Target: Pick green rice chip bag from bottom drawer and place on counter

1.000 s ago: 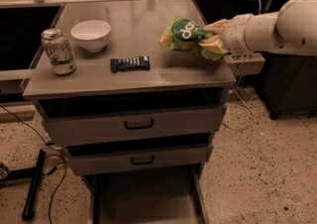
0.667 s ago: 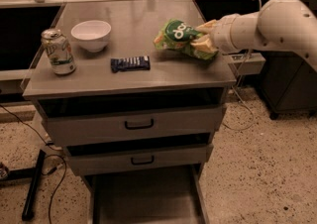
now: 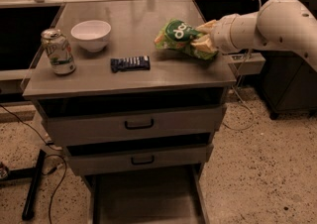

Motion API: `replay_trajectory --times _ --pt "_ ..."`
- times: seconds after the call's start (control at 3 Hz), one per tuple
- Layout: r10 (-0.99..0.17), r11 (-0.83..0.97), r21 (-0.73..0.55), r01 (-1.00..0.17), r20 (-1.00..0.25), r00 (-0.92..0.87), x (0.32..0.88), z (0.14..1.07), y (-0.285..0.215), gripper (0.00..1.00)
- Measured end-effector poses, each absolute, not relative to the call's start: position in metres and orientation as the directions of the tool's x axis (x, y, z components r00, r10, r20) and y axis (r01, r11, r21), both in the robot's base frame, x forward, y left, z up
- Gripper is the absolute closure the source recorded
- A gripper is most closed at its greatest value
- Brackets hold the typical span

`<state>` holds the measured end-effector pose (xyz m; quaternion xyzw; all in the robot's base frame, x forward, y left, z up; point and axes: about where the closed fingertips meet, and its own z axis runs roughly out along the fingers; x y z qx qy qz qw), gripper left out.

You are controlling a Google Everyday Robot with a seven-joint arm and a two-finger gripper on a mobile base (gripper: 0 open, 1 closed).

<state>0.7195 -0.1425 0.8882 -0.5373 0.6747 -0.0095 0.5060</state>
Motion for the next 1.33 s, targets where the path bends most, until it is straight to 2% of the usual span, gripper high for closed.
replay_trajectory --times 0.67,1.0,1.33 --pt "-0.735 0.422 -0.556 -0.715 -0.673 0.089 0.7195 0.8882 -0.1424 0.14" --pt "-0.735 0.422 -0.556 -0.716 -0.673 0.089 0.7195 0.8882 -0.1423 0.0" --pt "-0.735 0.422 -0.556 -0.716 -0.673 0.089 0.7195 0.8882 -0.1423 0.0"
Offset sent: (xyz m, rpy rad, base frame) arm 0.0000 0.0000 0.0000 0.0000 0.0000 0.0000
